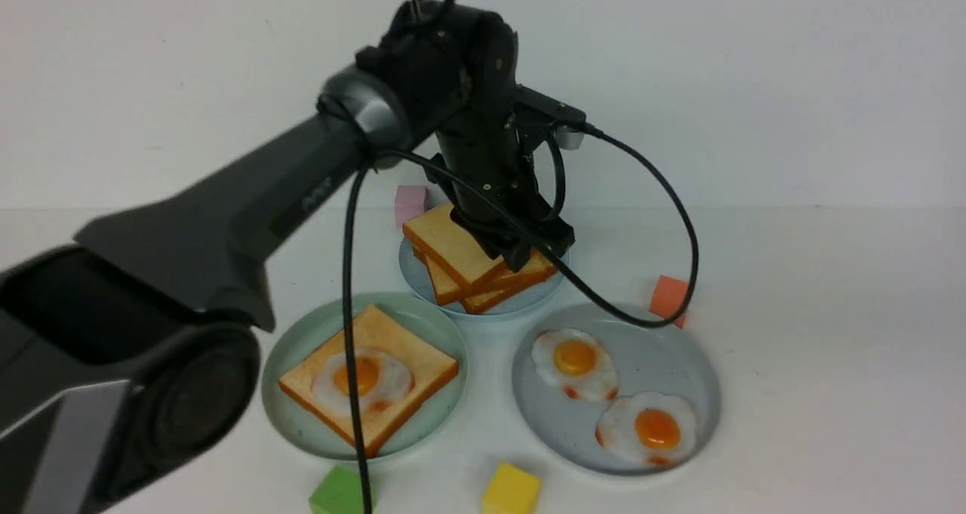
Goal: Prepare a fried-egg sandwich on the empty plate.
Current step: Use the left arm to grab a slice of bread, then use the left arm to place a slice of bread on the fried egg in the middle
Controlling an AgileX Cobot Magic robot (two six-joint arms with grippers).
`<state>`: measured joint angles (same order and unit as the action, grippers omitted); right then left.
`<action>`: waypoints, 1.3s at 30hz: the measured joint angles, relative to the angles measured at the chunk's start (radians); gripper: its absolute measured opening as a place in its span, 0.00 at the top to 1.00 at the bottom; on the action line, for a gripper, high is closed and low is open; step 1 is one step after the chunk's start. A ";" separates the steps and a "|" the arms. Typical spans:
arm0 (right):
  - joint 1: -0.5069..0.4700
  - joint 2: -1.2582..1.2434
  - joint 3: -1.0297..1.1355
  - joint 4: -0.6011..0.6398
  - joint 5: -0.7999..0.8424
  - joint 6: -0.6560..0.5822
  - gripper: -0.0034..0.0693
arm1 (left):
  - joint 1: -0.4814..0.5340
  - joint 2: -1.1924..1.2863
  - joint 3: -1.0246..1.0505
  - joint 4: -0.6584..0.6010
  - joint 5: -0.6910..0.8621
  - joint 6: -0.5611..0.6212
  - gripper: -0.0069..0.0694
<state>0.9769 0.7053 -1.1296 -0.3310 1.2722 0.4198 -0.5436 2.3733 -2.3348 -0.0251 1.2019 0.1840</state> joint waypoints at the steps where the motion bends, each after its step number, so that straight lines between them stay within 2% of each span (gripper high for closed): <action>1: 0.000 0.000 0.001 0.000 0.000 0.000 0.96 | 0.000 0.008 -0.002 0.007 -0.005 0.003 0.53; 5: 0.000 0.000 0.013 -0.001 0.000 0.000 0.96 | 0.000 0.060 -0.006 0.092 -0.047 0.011 0.36; 11: 0.000 0.000 0.018 -0.002 0.000 0.001 0.96 | 0.003 0.096 -0.009 0.114 -0.084 0.011 0.33; 15: 0.000 0.000 0.018 -0.003 0.000 0.001 0.95 | 0.003 0.105 -0.016 0.124 -0.086 0.011 0.41; 17: 0.000 0.000 0.018 -0.001 0.000 0.001 0.95 | 0.003 0.108 -0.018 0.134 -0.088 0.011 0.50; 21: 0.000 0.000 0.018 0.015 0.000 0.001 0.95 | 0.004 0.109 -0.018 0.144 -0.091 0.011 0.74; 23: 0.000 0.000 0.018 0.027 0.000 0.001 0.95 | 0.004 0.109 -0.018 0.144 -0.091 0.012 0.82; 25: 0.000 0.000 0.018 0.032 0.000 0.001 0.95 | 0.004 0.109 -0.018 0.143 -0.091 0.014 0.84; 30: 0.000 0.000 0.018 0.037 0.000 0.001 0.95 | 0.004 0.079 -0.016 0.125 -0.076 0.015 0.85; 39: 0.000 0.000 0.018 0.037 0.000 0.001 0.94 | 0.004 -0.176 -0.006 0.075 0.035 -0.007 0.86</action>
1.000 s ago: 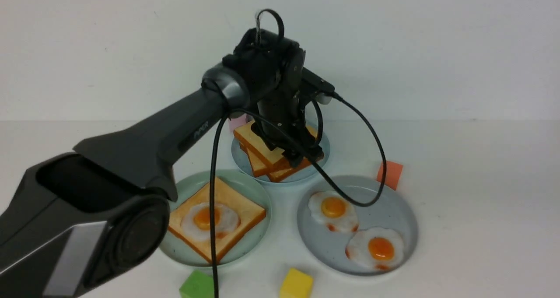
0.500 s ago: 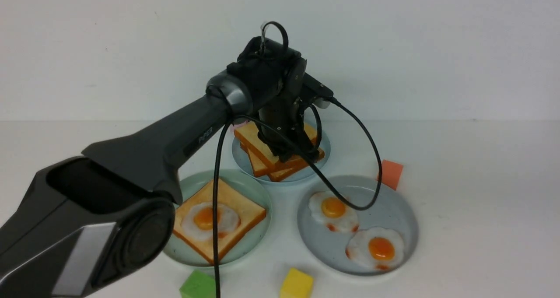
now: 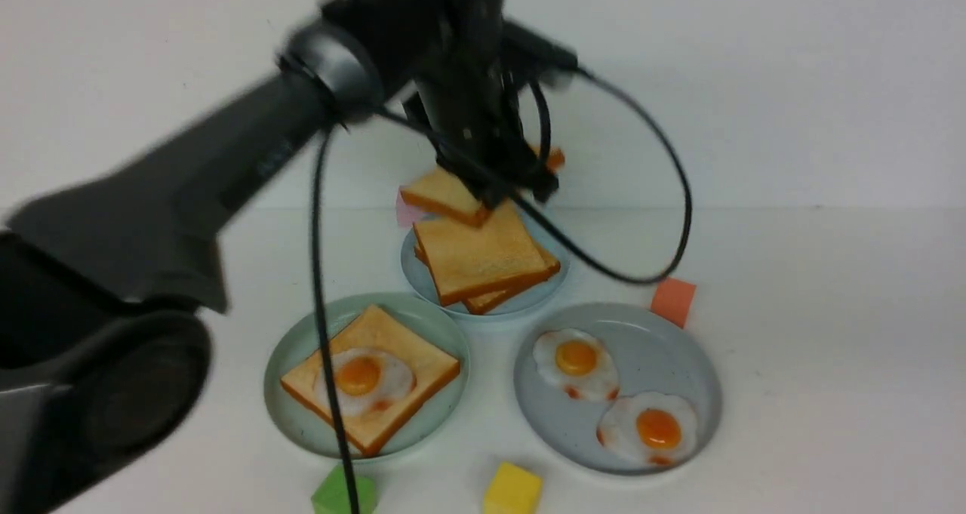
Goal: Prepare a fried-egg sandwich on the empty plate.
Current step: Use the left arm to place a slice of bread on the fried egg in the middle
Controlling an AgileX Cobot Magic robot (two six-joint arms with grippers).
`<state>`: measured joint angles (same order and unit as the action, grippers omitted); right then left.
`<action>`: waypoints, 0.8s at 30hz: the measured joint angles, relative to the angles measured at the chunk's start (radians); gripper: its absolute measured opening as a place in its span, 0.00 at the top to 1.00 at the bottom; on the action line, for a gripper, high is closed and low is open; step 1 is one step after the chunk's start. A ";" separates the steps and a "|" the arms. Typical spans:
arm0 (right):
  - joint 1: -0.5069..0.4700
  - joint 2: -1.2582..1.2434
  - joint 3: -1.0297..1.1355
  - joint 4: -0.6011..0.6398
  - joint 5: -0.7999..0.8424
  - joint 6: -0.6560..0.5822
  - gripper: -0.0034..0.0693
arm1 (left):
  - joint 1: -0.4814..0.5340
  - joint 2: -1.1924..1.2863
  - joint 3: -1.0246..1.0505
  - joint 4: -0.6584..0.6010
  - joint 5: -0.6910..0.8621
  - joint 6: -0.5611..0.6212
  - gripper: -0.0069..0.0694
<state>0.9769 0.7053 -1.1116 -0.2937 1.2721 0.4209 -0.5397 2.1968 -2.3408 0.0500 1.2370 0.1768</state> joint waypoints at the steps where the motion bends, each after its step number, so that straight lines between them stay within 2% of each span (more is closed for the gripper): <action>1: 0.000 0.000 0.000 0.001 0.000 0.000 0.94 | 0.000 -0.038 0.011 -0.001 0.000 -0.012 0.86; 6: 0.000 0.000 0.000 0.002 0.000 -0.001 0.94 | -0.023 -0.203 0.152 0.019 0.000 -0.049 0.86; 11: 0.000 0.000 0.000 0.002 -0.010 -0.001 0.94 | -0.114 -0.384 0.524 0.121 -0.012 -0.136 0.87; 15: 0.000 0.000 0.000 0.003 -0.012 -0.001 0.93 | -0.162 -0.504 0.826 0.170 -0.137 -0.217 0.87; 18: 0.000 0.000 0.000 0.017 -0.012 -0.001 0.93 | -0.159 -0.581 1.017 0.201 -0.252 -0.253 0.87; 24: 0.000 0.000 0.000 0.021 -0.027 -0.002 0.93 | -0.126 -0.593 1.180 0.246 -0.426 -0.262 0.87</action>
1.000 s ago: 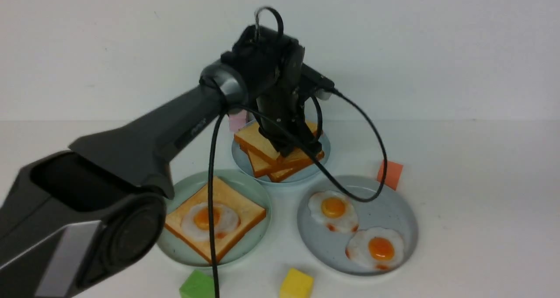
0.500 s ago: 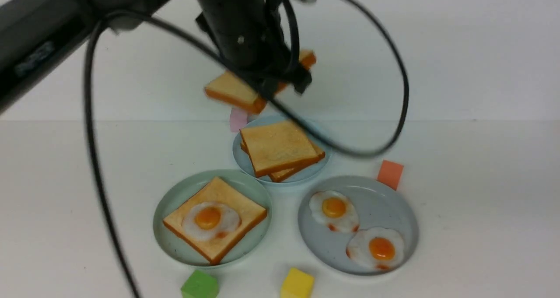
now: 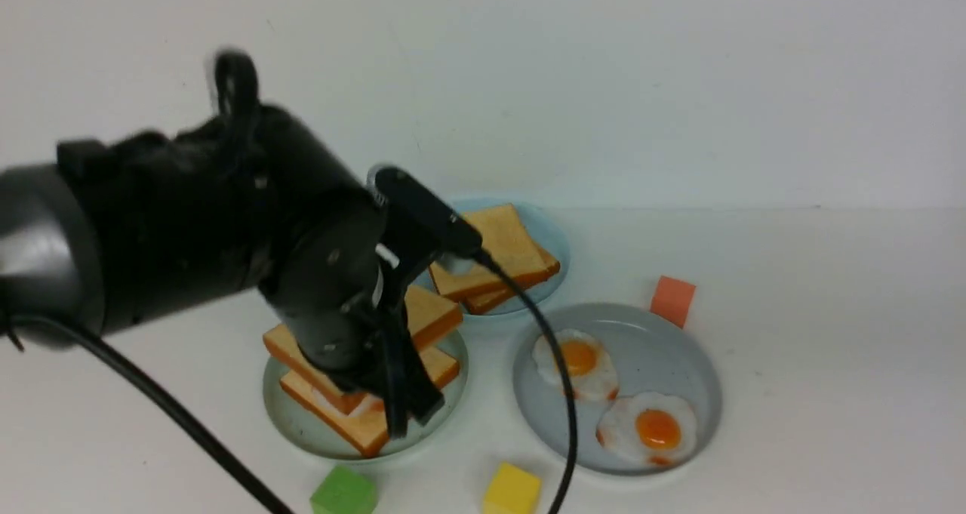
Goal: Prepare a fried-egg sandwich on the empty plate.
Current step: Use the left arm to place a slice of bread on the fried egg in the middle
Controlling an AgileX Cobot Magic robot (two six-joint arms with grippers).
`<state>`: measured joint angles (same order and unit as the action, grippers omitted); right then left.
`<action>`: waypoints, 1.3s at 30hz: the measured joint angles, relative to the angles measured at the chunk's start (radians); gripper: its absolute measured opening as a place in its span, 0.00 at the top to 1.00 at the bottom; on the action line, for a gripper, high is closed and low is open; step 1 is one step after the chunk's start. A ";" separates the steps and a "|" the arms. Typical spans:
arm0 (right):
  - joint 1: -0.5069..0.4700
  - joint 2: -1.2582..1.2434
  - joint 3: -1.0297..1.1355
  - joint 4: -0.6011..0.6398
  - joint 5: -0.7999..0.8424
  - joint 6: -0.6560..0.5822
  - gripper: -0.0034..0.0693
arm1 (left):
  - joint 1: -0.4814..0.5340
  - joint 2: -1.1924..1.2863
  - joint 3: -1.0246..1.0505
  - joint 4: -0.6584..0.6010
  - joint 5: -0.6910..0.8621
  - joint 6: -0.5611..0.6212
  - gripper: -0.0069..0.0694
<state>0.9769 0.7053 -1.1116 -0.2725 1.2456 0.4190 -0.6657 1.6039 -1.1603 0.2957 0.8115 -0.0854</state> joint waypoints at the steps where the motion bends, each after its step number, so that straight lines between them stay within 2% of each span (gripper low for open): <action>1: 0.000 0.000 0.000 0.005 -0.004 -0.001 0.93 | 0.013 0.011 0.021 0.003 -0.034 0.000 0.87; 6: 0.000 0.000 0.000 0.030 -0.033 -0.001 0.93 | 0.053 0.060 0.036 0.015 -0.118 -0.021 0.87; 12: 0.000 0.000 0.000 0.035 -0.037 -0.001 0.92 | 0.055 0.107 0.037 0.014 -0.164 -0.027 0.87; 29: 0.000 0.000 0.000 0.049 -0.038 -0.001 0.91 | 0.055 0.189 0.037 0.033 -0.167 -0.027 0.88; 33: 0.000 0.000 0.000 0.050 -0.038 -0.001 0.91 | 0.055 0.189 0.037 0.032 -0.166 -0.027 0.84; 39: 0.000 0.000 0.000 0.065 -0.038 -0.001 0.91 | 0.055 0.189 0.037 0.002 -0.161 -0.039 0.62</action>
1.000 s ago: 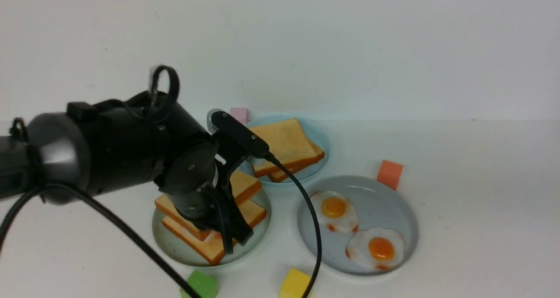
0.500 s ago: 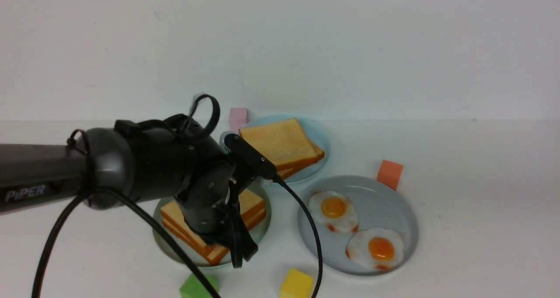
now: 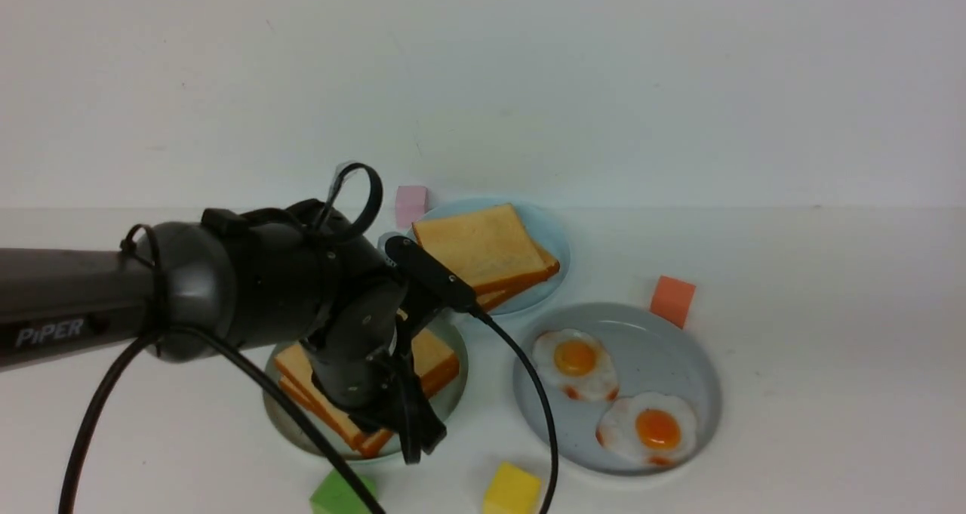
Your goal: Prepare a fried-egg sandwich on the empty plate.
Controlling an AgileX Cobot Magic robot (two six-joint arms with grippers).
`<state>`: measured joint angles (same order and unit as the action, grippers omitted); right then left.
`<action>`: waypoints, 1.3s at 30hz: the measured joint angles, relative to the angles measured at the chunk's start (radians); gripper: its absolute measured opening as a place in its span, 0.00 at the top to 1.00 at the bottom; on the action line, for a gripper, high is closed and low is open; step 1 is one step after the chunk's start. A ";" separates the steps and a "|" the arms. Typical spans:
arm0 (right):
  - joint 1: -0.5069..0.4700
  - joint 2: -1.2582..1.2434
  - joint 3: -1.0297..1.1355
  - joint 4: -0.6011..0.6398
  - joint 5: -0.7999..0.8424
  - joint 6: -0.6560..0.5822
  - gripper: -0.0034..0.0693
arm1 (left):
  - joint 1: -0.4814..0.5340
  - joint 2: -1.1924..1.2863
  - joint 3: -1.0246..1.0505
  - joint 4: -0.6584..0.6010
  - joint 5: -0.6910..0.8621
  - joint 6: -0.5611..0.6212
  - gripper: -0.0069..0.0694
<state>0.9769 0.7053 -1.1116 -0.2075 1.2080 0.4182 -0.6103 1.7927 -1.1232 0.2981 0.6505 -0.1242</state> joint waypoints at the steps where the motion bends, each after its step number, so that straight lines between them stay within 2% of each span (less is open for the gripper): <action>1: 0.000 0.000 0.000 0.000 0.000 0.000 0.91 | 0.000 0.000 0.000 -0.007 0.000 -0.007 0.59; 6: 0.000 0.000 0.000 0.010 0.000 0.000 0.91 | 0.000 0.000 -0.001 -0.032 0.005 -0.070 0.44; 12: 0.000 0.000 0.000 0.011 0.000 0.000 0.90 | 0.000 -0.079 -0.063 -0.134 0.121 -0.106 0.43; 16: 0.000 0.000 0.000 0.011 0.004 0.000 0.90 | 0.000 -0.344 -0.086 -0.306 0.137 -0.031 0.58; 18: 0.000 0.000 0.000 0.012 0.013 0.000 0.90 | 0.000 -0.520 -0.051 -0.379 0.093 0.021 0.70; 20: 0.000 0.000 0.000 0.014 0.019 0.000 0.90 | 0.000 -0.635 -0.007 -0.418 0.043 0.052 0.77; 22: 0.000 0.000 0.000 0.017 0.029 0.008 0.90 | 0.000 -0.825 0.105 -0.470 -0.042 0.098 0.89; 24: 0.000 0.000 0.000 0.020 0.032 0.012 0.90 | 0.000 -0.899 0.161 -0.487 -0.080 0.115 0.93; 32: 0.000 0.000 0.000 0.037 0.048 0.025 0.90 | 0.000 -1.403 0.672 -0.533 -0.439 0.143 0.93; 35: 0.000 0.000 0.000 0.037 0.048 0.025 0.89 | 0.000 -1.512 0.781 -0.535 -0.516 0.144 0.93; 39: 0.000 0.000 0.000 0.037 0.048 0.026 0.89 | 0.000 -1.572 0.863 -0.537 -0.542 0.143 0.93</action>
<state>0.9769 0.7053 -1.1116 -0.1701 1.2564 0.4440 -0.6103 0.2202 -0.2603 -0.2391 0.1086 0.0192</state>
